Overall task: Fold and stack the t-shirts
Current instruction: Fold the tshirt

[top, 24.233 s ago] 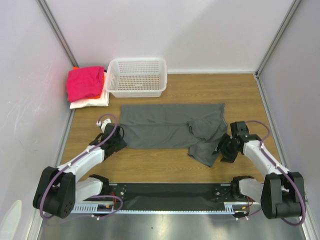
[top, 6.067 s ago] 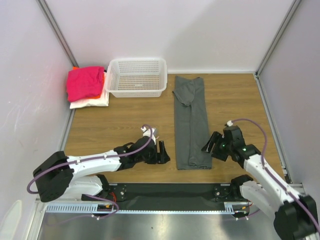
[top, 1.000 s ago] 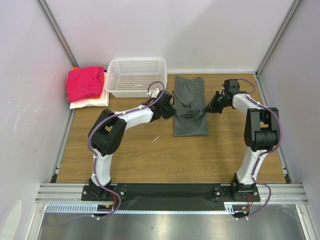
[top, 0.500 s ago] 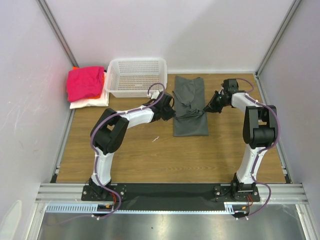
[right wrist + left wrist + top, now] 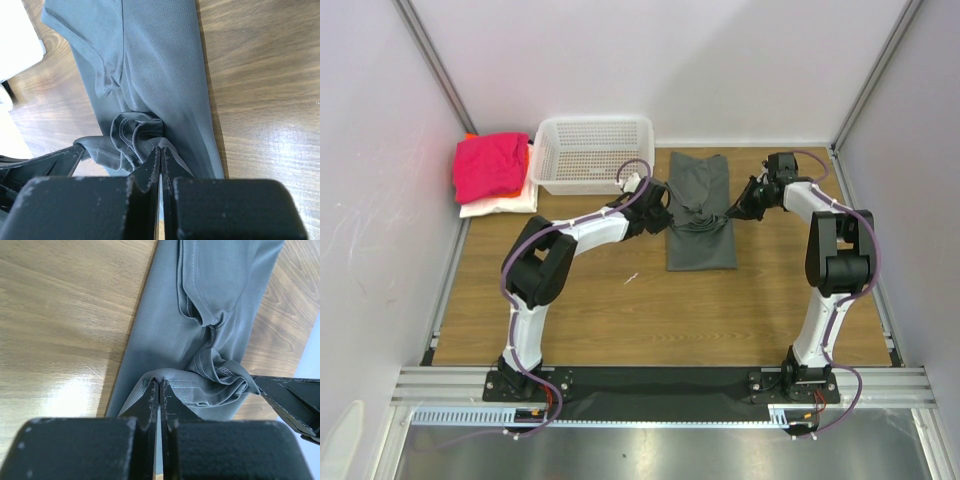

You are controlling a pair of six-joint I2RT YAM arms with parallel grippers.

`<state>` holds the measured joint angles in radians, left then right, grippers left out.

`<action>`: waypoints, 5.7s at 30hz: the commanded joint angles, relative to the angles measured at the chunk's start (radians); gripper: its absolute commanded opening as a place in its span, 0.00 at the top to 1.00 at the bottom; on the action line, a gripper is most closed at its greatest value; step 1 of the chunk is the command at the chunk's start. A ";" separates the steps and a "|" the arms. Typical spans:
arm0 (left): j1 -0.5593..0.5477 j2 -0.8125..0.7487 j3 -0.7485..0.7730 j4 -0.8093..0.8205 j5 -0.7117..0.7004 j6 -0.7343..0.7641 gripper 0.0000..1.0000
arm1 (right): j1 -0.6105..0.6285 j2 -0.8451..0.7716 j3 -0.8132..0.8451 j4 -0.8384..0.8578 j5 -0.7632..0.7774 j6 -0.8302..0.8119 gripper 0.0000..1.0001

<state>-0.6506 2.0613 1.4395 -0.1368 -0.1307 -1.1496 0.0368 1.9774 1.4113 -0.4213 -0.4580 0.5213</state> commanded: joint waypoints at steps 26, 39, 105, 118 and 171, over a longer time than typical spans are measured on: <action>0.025 -0.165 0.023 0.132 0.011 0.281 0.31 | -0.014 -0.064 0.164 -0.010 -0.089 -0.037 0.39; 0.008 -0.251 -0.369 0.492 0.290 0.018 0.00 | 0.018 -0.224 -0.294 0.334 -0.277 0.190 0.00; 0.028 0.126 -0.061 0.671 0.171 0.206 0.02 | 0.000 -0.271 -0.183 0.214 -0.059 0.014 0.00; 0.025 -0.213 -0.111 0.306 0.097 0.392 0.01 | -0.006 -0.449 -0.377 0.081 -0.001 0.003 0.00; -0.124 -0.184 -0.597 0.422 0.089 -0.193 0.23 | -0.003 -0.359 -0.644 0.349 -0.008 0.056 0.75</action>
<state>-0.7765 1.8324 0.8654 0.3176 -0.0250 -1.2999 0.0326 1.6100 0.7338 -0.1051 -0.4538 0.5735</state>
